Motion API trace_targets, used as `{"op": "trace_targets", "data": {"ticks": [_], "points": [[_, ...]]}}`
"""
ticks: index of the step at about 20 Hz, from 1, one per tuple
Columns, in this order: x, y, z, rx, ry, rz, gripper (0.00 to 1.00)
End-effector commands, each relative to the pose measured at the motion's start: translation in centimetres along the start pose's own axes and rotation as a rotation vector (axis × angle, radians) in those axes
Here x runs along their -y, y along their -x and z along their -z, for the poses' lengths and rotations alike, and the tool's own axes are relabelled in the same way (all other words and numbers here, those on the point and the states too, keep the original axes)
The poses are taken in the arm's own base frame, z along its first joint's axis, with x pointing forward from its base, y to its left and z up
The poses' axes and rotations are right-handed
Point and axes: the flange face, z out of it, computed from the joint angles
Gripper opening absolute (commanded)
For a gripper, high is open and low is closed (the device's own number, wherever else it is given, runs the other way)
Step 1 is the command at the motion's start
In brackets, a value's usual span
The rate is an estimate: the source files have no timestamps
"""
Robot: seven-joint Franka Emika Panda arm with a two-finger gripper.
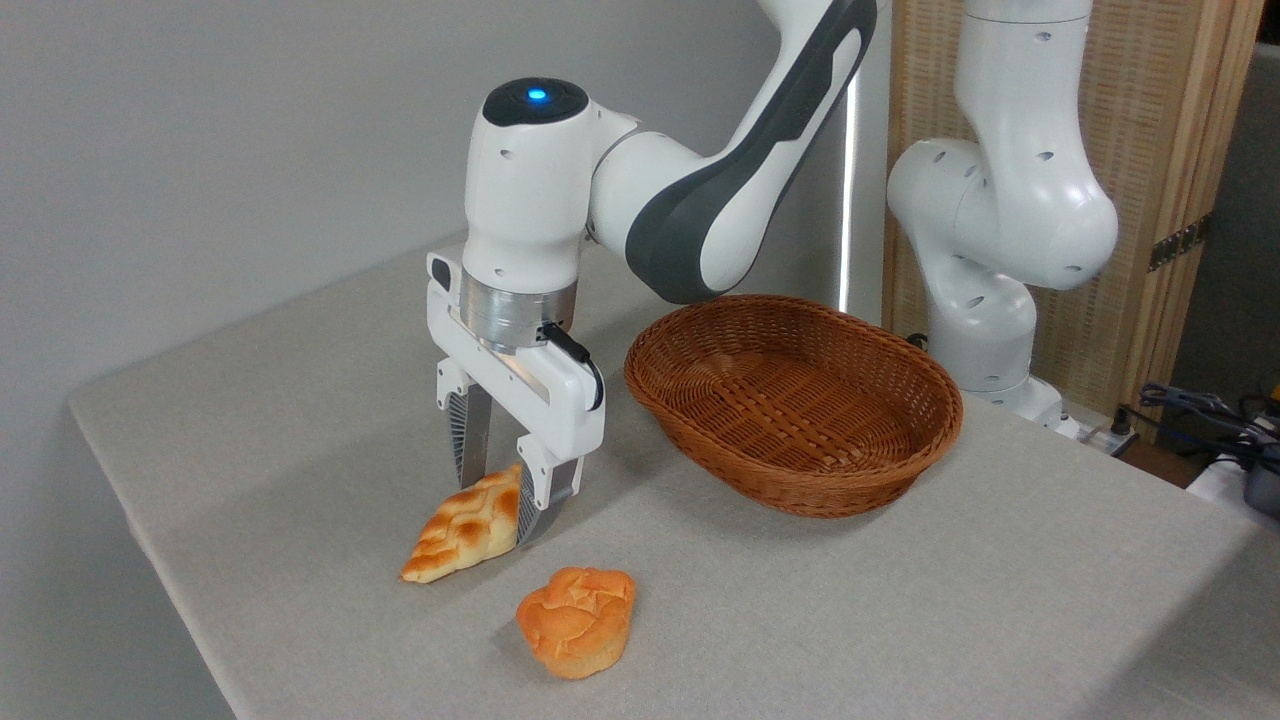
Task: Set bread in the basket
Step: 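Close the gripper on the braided bread roll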
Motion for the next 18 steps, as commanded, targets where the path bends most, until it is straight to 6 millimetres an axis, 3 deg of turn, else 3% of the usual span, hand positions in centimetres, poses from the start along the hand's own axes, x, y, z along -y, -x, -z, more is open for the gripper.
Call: {"op": "trace_targets", "data": {"ticks": [1,2,3,13,16,18], "points": [[-0.1,0.0,-0.6,-0.012,0.001,0.008,0.22],[-0.1,0.1,-0.8,-0.008,0.002,0.007,0.12],[-0.1,0.0,-0.8,-0.008,0.002,0.009,0.09],[0.0,-0.1,-0.5,-0.008,0.006,0.012,0.11],[0.3,-1.2,1.4,0.005,0.033,0.012,0.11],[0.3,-1.8,3.6,0.054,0.091,-0.004,0.11]]}}
